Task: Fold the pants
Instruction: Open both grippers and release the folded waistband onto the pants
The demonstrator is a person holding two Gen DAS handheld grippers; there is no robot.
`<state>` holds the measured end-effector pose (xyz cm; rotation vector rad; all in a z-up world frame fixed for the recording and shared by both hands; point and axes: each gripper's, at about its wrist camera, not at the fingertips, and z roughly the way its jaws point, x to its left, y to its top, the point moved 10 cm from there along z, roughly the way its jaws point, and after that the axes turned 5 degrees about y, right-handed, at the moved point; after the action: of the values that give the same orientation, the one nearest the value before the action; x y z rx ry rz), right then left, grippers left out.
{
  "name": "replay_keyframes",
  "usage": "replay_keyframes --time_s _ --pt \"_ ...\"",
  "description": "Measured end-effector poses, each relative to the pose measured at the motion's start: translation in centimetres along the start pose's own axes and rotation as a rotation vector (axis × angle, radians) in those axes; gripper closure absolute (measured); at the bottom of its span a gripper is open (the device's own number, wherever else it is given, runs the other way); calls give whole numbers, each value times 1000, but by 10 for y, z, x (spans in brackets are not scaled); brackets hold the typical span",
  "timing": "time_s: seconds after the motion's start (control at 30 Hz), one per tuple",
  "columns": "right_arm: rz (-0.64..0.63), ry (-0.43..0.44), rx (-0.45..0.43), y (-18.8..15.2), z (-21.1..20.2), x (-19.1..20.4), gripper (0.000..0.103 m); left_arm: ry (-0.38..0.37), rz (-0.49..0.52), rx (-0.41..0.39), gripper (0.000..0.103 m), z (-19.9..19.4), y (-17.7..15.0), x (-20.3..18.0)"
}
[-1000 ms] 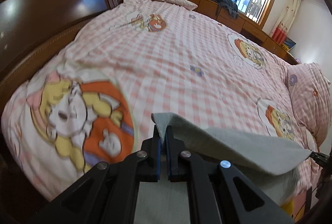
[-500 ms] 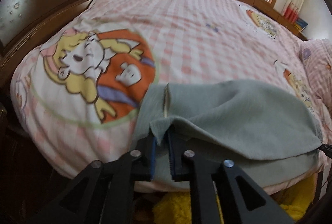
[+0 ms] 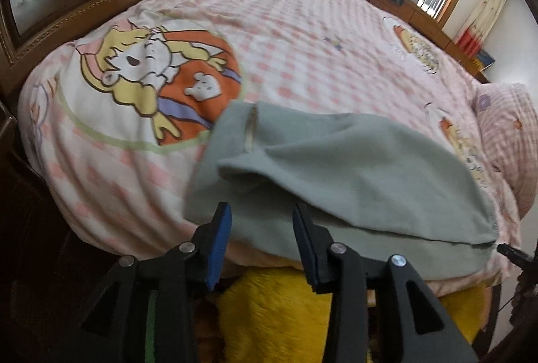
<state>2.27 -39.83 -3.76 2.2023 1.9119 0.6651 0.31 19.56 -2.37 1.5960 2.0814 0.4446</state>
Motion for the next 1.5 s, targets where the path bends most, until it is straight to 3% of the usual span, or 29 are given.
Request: replay_keyframes --time_s 0.2,0.47,0.77,0.87,0.93,1.0,1.03,1.07,1.17,1.37,1.5 --pt "252 225 -25 2 15 25 50 -64 -27 29 60 8 -4 -33" --pt "471 340 21 -3 57 43 50 -114 -153 75 60 28 -6 -52" --pt "514 341 -28 7 62 41 50 -120 -165 88 61 44 -4 -68" --pt "534 353 -58 13 59 38 56 -100 -151 81 61 47 -2 -71" --pt "540 360 -80 16 56 37 62 -103 -145 77 70 48 -2 -73" --pt "537 354 -90 18 56 36 67 -109 -139 83 87 48 -3 -74" --pt "534 348 -88 18 57 36 73 -112 -139 85 87 48 -4 -75" --pt "530 353 -81 16 58 37 85 -112 -139 83 90 47 -5 -75" --pt "520 394 -95 17 51 42 95 -117 -136 67 97 42 -2 -76" --pt "479 443 -153 24 18 44 97 -150 -116 -10 100 10 11 -76" --pt "440 432 -160 18 3 42 97 -149 -104 -48 100 -10 15 -75"
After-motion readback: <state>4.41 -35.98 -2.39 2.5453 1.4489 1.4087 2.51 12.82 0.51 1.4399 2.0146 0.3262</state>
